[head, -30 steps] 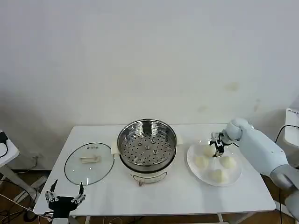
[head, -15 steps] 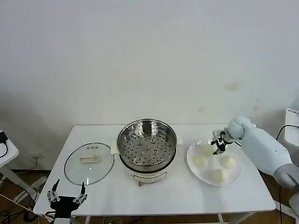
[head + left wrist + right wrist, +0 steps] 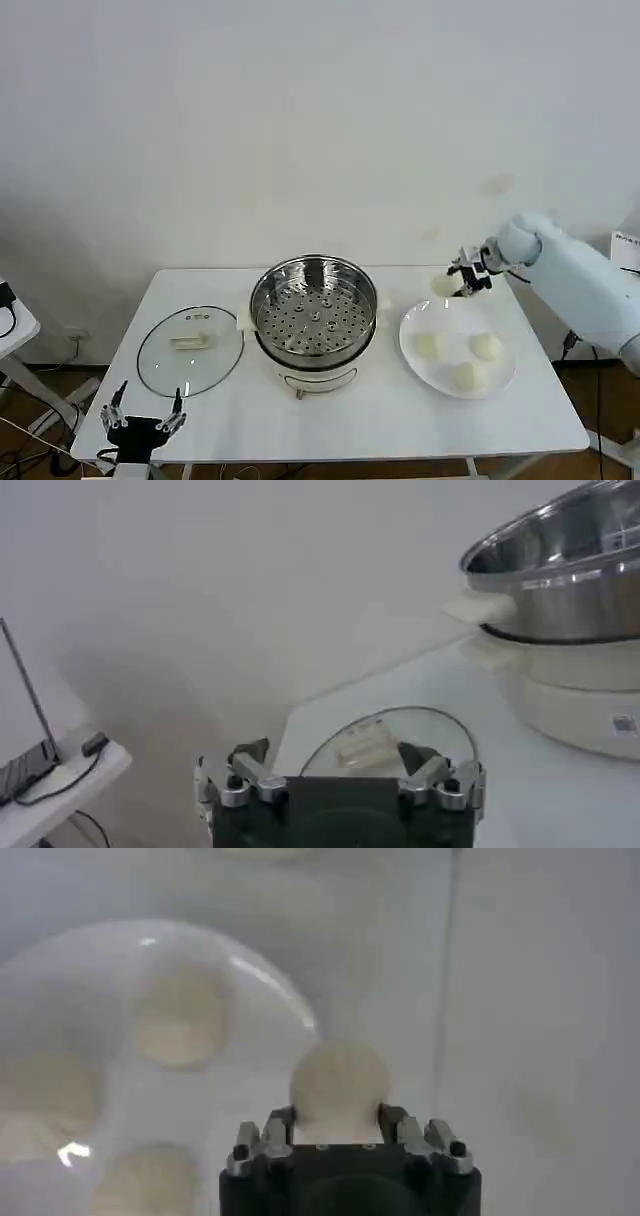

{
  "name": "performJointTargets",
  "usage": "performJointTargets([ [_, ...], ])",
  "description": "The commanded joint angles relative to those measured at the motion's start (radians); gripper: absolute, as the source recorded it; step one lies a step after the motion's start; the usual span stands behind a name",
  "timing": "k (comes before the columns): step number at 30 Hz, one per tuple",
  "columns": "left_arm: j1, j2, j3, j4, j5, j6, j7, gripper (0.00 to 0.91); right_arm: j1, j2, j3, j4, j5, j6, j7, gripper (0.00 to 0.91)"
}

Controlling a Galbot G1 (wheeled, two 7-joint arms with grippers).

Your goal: Take steamed baozi put them in steamer then cover it.

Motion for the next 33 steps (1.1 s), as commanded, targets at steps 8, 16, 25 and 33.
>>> performJointTargets([
  [8,0.0,-0.005,0.0,0.002,-0.013,0.002,-0.007,0.907,0.339,0.201,-0.304,0.113,0.189,0.015,0.016,0.564],
  [16,0.007,0.002,-0.022,-0.006,-0.054,0.016,-0.025,0.907,0.352,0.363,-0.329,0.065,0.155,0.066,0.015,0.574],
  [25,0.014,0.005,-0.038,-0.009,-0.063,0.019,-0.027,0.907,0.342,0.441,-0.469,0.061,0.114,0.192,0.051,0.564],
  [33,0.018,0.007,-0.052,0.004,-0.07,0.018,-0.032,0.907,0.294,0.485,-0.515,0.031,0.027,0.253,0.073,0.564],
])
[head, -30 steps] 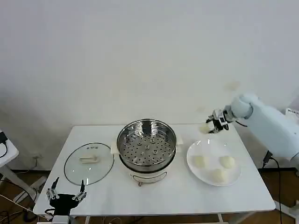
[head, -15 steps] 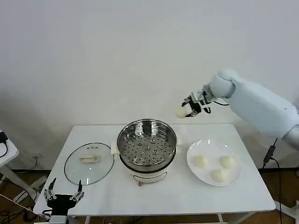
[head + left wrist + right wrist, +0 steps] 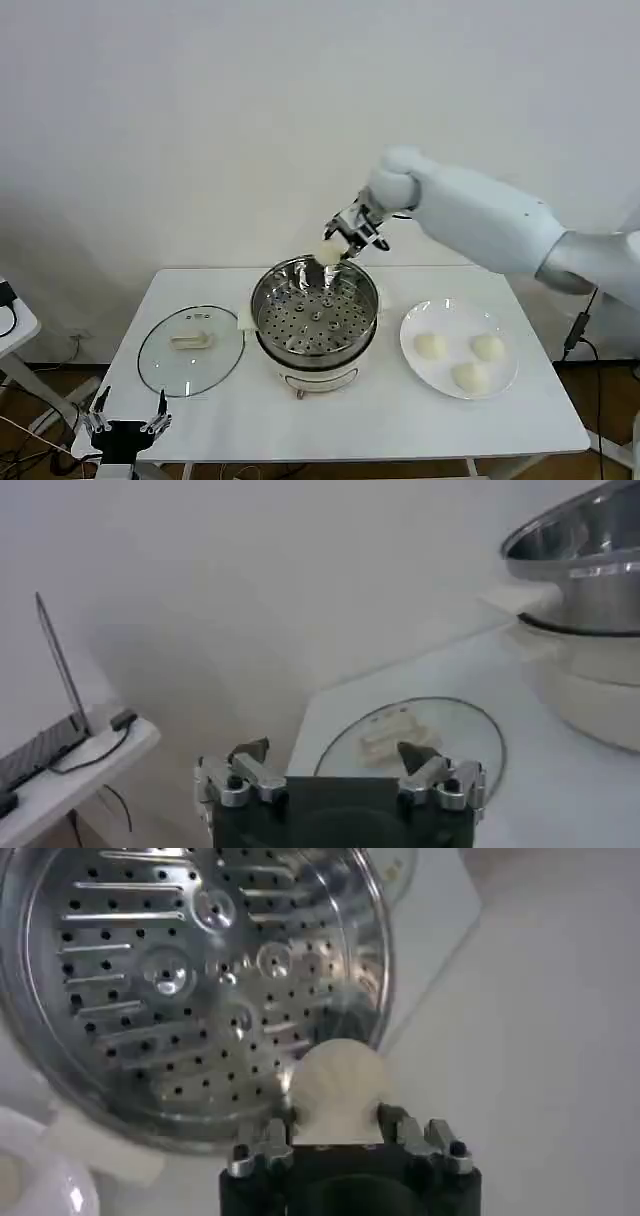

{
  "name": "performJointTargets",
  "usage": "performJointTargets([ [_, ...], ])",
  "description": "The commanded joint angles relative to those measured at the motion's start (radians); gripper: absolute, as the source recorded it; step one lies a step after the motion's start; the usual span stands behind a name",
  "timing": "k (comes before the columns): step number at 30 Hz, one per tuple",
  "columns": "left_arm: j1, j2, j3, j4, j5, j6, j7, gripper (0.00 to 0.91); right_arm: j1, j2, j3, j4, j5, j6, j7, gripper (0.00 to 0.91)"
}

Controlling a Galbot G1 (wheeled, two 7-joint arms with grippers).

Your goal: Take steamed baozi put them in steamer then cover it.

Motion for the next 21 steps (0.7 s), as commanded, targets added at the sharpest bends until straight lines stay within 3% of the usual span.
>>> performJointTargets([
  [1,0.0,0.0,-0.002,0.002,-0.005,0.001,-0.002,0.907,-0.035,0.113,-0.111,-0.039,-0.103,0.116,0.029,0.564],
  [7,-0.002,0.001,-0.013,0.021,-0.01,0.001,-0.003,0.907,-0.057,0.149,-0.092,-0.134,-0.215,0.192,0.06,0.564],
  [16,-0.011,-0.001,-0.01,0.037,-0.01,0.001,-0.003,0.907,-0.093,0.168,-0.072,-0.187,-0.306,0.266,0.104,0.564],
  [21,-0.014,-0.001,-0.01,0.037,-0.009,0.003,-0.002,0.907,-0.102,0.175,-0.067,-0.209,-0.309,0.28,0.113,0.574],
])
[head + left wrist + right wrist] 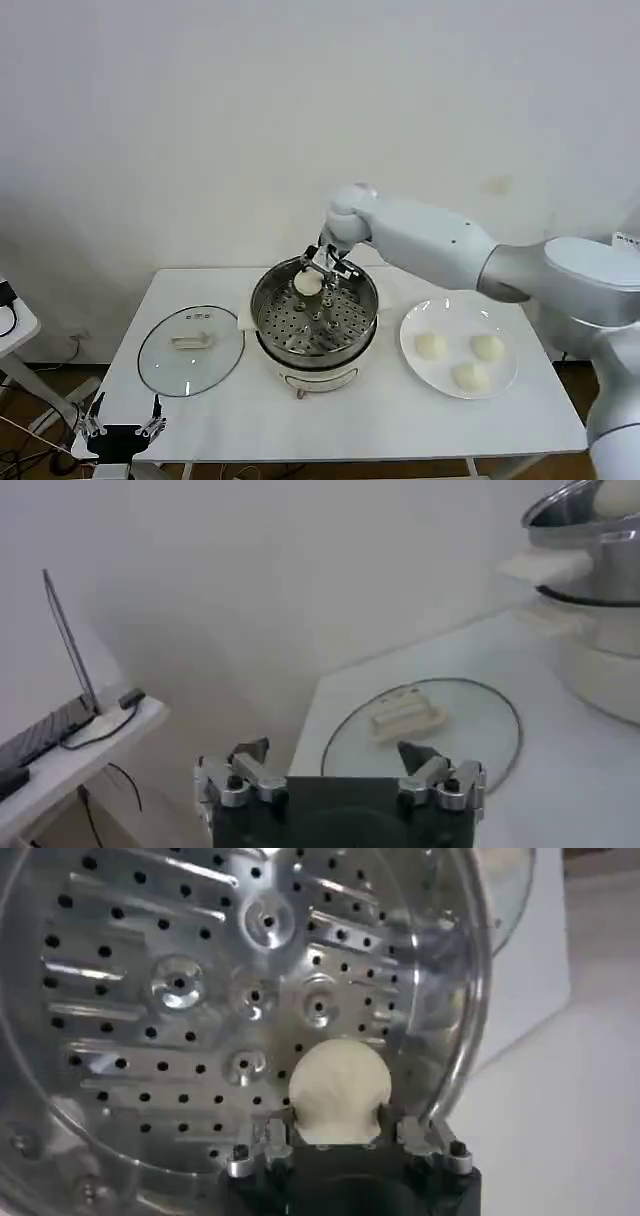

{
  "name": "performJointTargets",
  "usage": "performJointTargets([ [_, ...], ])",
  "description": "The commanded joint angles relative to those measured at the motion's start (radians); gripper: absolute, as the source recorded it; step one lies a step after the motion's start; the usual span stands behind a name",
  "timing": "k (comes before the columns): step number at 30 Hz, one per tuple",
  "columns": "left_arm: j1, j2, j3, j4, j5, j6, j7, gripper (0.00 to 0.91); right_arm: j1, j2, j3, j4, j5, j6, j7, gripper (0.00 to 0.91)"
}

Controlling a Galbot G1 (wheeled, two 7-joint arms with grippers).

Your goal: Take steamed baozi put them in steamer then cover it.

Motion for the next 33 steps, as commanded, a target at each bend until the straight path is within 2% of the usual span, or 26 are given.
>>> performJointTargets([
  [1,0.0,0.001,0.0,0.003,0.0,0.001,0.0,0.907,-0.028,0.031,-0.003,-0.073,-0.091,0.082,0.032,0.574],
  [7,-0.003,0.001,0.0,0.005,0.001,0.002,0.001,0.907,-0.031,0.035,-0.002,-0.075,-0.084,0.089,0.034,0.574],
  [8,-0.004,0.001,0.0,0.005,0.0,0.002,0.001,0.907,-0.031,0.036,-0.003,-0.075,-0.082,0.092,0.033,0.615],
  [9,-0.005,0.001,0.001,0.005,0.001,0.002,0.001,0.907,-0.03,0.036,-0.006,-0.075,-0.078,0.096,0.034,0.695],
  [10,-0.005,0.0,0.001,0.005,0.001,0.003,0.001,0.907,-0.03,0.036,-0.007,-0.076,-0.074,0.099,0.037,0.907],
  [16,-0.005,-0.001,0.005,0.002,0.002,0.004,0.001,0.907,0.007,0.013,-0.009,-0.029,0.021,0.062,0.029,0.907],
  [18,-0.003,0.0,0.004,-0.001,0.001,0.004,0.001,0.907,0.08,-0.031,-0.023,0.07,0.065,-0.047,-0.013,0.907],
  [20,-0.001,0.003,0.003,-0.005,0.001,0.007,0.003,0.907,0.122,-0.07,-0.039,0.118,0.116,-0.095,-0.02,0.907],
  [21,0.0,0.005,0.003,-0.006,0.001,0.011,0.005,0.907,0.169,-0.1,-0.049,0.178,0.174,-0.146,-0.029,0.907],
  [26,0.014,0.021,0.013,-0.024,-0.001,0.022,0.019,0.907,0.291,-0.306,-0.085,0.346,0.33,-0.26,-0.052,0.907],
  [33,-0.001,0.046,0.018,-0.044,-0.013,0.044,0.094,0.907,0.269,-0.6,-0.095,0.464,0.35,-0.372,-0.069,0.907],
])
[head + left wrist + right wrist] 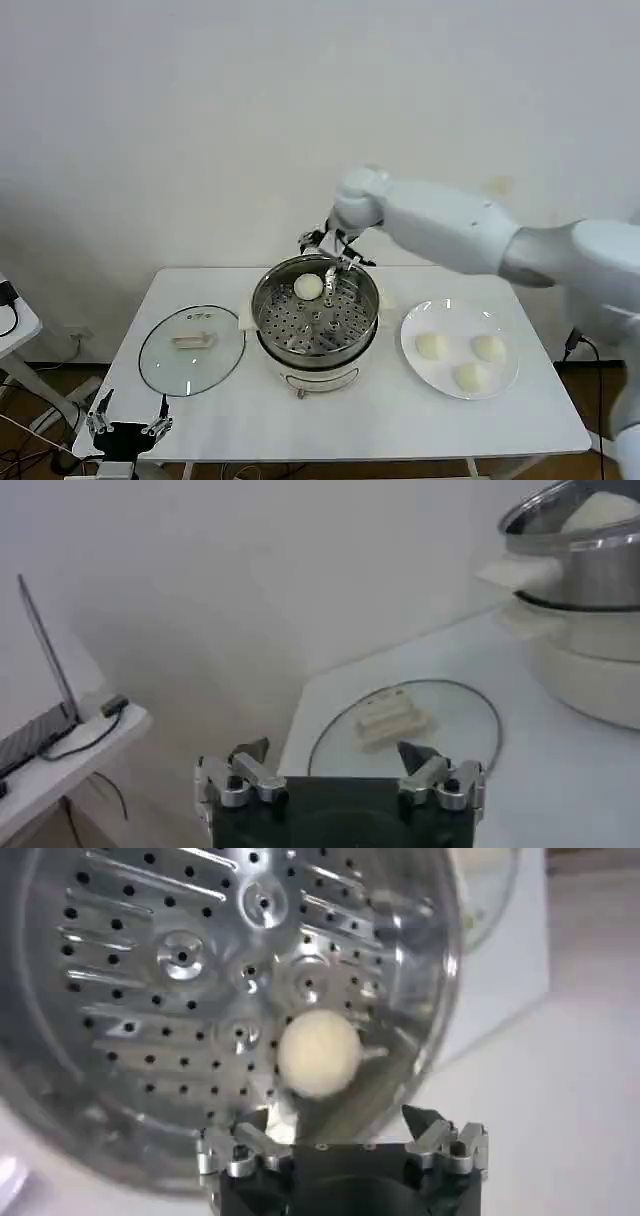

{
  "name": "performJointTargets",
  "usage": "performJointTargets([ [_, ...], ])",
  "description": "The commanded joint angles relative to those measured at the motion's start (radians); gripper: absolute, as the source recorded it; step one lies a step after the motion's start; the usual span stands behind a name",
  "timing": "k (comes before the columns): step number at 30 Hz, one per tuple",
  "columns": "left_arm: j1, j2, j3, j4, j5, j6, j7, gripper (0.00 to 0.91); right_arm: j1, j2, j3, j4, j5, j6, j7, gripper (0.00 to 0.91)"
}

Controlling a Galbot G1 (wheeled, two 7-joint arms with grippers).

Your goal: Take steamed baozi put them in steamer then cover it.

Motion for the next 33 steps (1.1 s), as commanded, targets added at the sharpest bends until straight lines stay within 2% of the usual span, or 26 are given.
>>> performJointTargets([
  [1,-0.006,0.018,0.0,-0.016,-0.008,0.012,0.059,0.907,0.078,-0.454,-0.019,0.266,0.157,-0.24,-0.042,0.907],
  [2,-0.01,0.02,-0.001,-0.018,-0.01,0.015,0.064,0.907,0.047,-0.516,0.009,0.269,0.151,-0.249,-0.051,0.907],
  [6,-0.024,0.038,-0.006,-0.026,-0.02,0.023,0.08,0.907,-0.048,-0.635,0.044,0.271,0.161,-0.294,-0.07,0.907],
  [13,-0.026,0.053,-0.003,-0.02,-0.019,0.022,0.082,0.907,-0.154,-0.686,0.06,0.288,0.13,-0.356,-0.069,0.907],
  [18,-0.032,0.064,-0.02,-0.017,-0.022,0.022,0.085,0.907,-0.241,-0.654,0.099,0.263,0.136,-0.373,-0.066,0.907],
  [23,-0.023,0.07,-0.041,-0.02,-0.025,0.018,0.084,0.907,-0.344,-0.568,0.158,0.196,0.128,-0.382,-0.054,0.907],
  [33,-0.012,0.061,-0.047,-0.017,-0.016,0.018,0.087,0.907,-0.424,-0.437,0.17,0.092,0.144,-0.387,-0.05,0.907],
])
